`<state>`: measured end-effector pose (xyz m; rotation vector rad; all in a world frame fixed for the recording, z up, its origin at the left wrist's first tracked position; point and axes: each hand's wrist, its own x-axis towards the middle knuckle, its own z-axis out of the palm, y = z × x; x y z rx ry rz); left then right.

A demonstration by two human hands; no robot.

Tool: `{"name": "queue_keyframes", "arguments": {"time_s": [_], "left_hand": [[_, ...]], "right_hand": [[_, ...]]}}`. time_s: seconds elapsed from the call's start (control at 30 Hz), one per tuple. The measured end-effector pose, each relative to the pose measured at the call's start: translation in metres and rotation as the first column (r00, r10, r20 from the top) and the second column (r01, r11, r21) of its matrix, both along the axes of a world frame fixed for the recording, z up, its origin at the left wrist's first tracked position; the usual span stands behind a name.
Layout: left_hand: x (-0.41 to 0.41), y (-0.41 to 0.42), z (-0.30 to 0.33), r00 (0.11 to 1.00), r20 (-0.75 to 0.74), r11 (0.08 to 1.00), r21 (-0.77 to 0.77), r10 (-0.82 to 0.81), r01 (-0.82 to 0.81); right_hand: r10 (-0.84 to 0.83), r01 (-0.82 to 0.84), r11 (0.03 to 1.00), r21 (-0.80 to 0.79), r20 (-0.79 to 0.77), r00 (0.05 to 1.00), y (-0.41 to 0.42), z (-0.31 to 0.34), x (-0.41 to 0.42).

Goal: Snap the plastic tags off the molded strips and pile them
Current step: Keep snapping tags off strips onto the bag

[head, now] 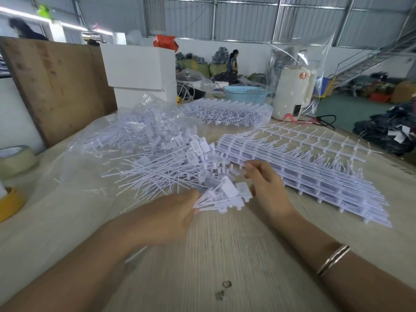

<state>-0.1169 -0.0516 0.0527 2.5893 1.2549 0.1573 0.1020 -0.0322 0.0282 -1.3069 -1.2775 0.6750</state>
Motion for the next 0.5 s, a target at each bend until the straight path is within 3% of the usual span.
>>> {"name": "queue_keyframes", "arguments": {"time_s": [0.13,0.27,0.37,0.5], "left_hand": [[-0.007,0.008,0.019,0.955,0.294,0.999,0.037,0.024,-0.036],[-0.025,0.042,0.050,0.875,0.477,0.943,0.246,0.085,-0.225],[-0.036,0.079,0.061,0.918,0.390,0.889,0.391,0.076,-0.240],[-0.036,0.121,0.026,0.961,0.041,0.921,0.279,0.273,-0.273]], "right_hand": [[-0.038,0.041,0.998,0.039,-0.078,0.996,0.000,0.001,0.004],[-0.013,0.015,1.000,0.018,-0.073,0.997,0.002,0.001,0.004],[0.008,-0.007,1.000,0.021,-0.045,0.999,0.003,-0.001,0.003],[0.020,-0.021,1.000,0.009,0.023,1.000,0.003,-0.003,0.004]]}}
